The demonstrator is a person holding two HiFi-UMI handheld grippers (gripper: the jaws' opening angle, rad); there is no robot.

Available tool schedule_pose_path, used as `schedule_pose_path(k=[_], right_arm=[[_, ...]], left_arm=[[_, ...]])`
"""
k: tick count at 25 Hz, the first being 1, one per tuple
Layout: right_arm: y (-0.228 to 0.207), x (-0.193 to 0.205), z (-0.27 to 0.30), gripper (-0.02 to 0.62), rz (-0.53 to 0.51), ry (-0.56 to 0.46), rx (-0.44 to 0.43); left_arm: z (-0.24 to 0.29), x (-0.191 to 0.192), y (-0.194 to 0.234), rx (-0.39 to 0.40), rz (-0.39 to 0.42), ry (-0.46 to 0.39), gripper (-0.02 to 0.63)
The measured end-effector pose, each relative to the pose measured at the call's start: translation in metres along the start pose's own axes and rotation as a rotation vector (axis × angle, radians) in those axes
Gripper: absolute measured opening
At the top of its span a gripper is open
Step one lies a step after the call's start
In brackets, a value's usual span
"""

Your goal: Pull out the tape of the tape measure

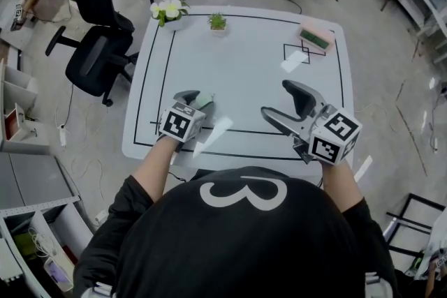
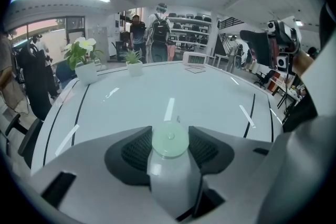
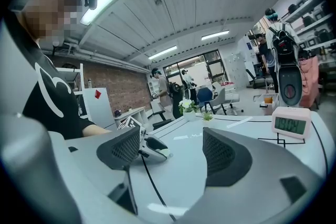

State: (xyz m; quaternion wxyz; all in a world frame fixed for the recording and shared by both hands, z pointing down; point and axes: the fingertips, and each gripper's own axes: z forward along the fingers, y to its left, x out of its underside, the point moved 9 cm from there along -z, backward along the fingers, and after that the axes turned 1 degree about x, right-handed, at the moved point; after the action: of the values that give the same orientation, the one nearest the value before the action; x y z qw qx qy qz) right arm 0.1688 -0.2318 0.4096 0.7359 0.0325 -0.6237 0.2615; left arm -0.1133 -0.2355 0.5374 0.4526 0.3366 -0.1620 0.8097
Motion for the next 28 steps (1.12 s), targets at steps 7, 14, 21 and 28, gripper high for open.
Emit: schedule_pose_path(k=[7,14,21,28], right_arm=[[0.001,0.006,0.007,0.362,0.007,0.016,-0.014],[0.005,0.003,0.013,0.362,0.001,0.019,-0.032],[0.017,-0.012,0.015,0.356,-0.020,-0.005,-0.046],[0.039,-0.028,0.014,0.335,-0.052,-0.038,-0.085]], left_arm=[[-0.005,0.001,-0.004,0.032,-0.007,-0.002,0.219],[-0.028,-0.020,-0.016,0.108,-0.008,-0.078,0.218],[-0.069,-0.056,-0.031,0.174,0.078,-0.147,0.218],[-0.116,-0.091,-0.050,0.221,0.205,-0.200,0.219]])
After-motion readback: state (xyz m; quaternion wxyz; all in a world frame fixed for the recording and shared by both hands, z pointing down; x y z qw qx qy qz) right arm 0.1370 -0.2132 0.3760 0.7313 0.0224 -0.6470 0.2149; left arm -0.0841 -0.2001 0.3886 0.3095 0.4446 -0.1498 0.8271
